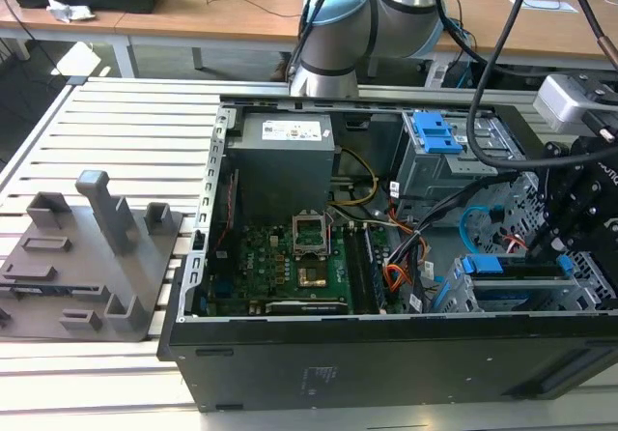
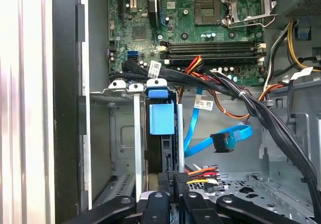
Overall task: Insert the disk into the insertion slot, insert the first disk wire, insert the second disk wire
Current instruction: 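Insert the first disk wire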
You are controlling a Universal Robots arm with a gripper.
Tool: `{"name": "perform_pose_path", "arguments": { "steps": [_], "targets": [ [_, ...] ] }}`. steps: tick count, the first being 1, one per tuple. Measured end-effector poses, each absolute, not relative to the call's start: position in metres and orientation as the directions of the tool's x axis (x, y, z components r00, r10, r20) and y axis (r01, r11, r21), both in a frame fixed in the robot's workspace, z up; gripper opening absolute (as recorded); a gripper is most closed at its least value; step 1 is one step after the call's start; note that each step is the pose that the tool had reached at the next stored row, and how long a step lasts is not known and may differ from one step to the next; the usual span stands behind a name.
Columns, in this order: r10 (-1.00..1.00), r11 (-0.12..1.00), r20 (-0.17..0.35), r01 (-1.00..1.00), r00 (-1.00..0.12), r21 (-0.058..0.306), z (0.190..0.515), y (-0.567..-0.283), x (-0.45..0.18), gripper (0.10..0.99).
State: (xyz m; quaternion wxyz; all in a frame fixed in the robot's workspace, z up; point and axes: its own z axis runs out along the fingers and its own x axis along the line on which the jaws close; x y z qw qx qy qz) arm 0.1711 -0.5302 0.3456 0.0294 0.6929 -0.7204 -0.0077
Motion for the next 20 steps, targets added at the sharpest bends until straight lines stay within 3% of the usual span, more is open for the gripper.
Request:
{"name": "perform_pose_path", "arguments": {
  "steps": [20],
  "targets": [
    [-0.999, 0.039, 0.019, -0.998, -0.038, 0.052, 0.3414, -0.5309, 0.1763, 0.165]
  ]
}}
